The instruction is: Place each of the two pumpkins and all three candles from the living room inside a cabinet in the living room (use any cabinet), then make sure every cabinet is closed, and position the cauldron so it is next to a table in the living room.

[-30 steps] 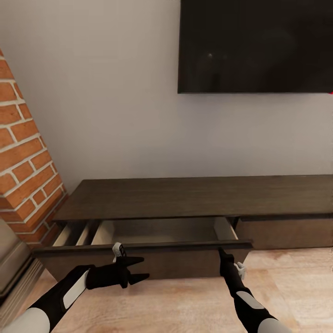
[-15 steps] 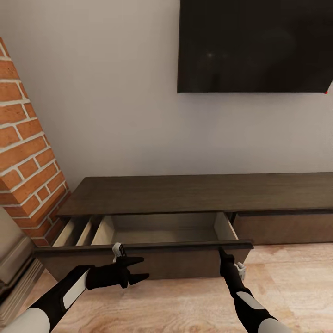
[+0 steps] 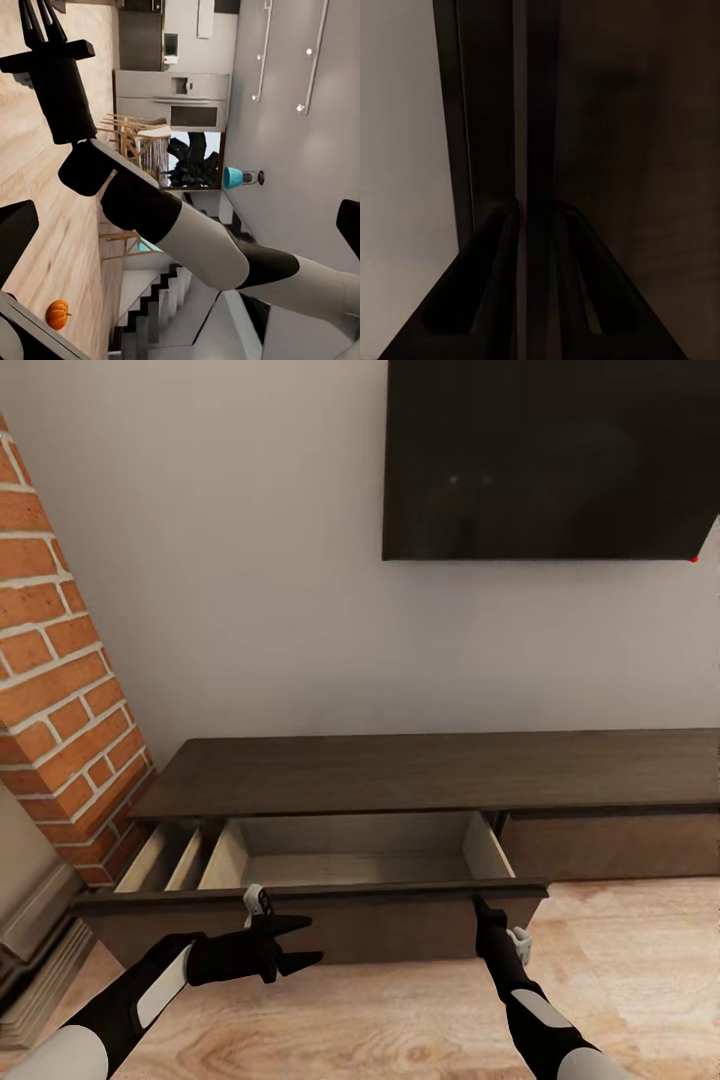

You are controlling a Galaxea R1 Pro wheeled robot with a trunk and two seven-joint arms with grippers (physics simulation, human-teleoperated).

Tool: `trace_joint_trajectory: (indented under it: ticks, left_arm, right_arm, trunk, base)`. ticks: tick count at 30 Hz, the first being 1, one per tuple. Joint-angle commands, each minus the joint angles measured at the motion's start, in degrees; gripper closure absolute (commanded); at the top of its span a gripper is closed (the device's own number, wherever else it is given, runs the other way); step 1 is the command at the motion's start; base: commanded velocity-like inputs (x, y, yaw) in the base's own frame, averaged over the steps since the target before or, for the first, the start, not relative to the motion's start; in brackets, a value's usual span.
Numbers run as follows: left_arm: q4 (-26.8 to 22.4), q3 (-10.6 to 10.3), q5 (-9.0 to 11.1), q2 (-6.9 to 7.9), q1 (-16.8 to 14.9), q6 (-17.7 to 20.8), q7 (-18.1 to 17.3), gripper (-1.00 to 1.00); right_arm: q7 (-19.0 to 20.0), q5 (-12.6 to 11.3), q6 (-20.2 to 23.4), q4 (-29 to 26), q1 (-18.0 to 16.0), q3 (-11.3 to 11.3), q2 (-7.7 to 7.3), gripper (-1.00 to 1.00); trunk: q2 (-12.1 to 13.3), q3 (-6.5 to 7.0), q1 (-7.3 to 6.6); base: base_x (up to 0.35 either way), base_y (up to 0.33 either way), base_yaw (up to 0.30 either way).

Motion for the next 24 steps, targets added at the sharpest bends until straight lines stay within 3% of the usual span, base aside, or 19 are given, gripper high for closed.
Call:
trace_joint_trajectory:
  ticks: [1,24]
  left_arm:
    - [0.0,-0.3,0.2,0.04,-0.1,0.5,-0.2,-1.00]
    - [0.0,-0.2,0.3,0.12,-0.1,0.5,-0.2,-1.00]
  right_arm:
    - [1.3,0.5,0.1,-0.3,-0.1,1.1,0.05,1.00]
    - [1.3,0.5,0.1,-0.3,-0.1,1.1,0.05,1.00]
  trunk:
    - [0.0,-0.04,-0.03]
    - [0.0,-0.04,-0.03]
  base:
    - [-0.039,0.000,0.000]
    - [-0.063,0.000,0.000]
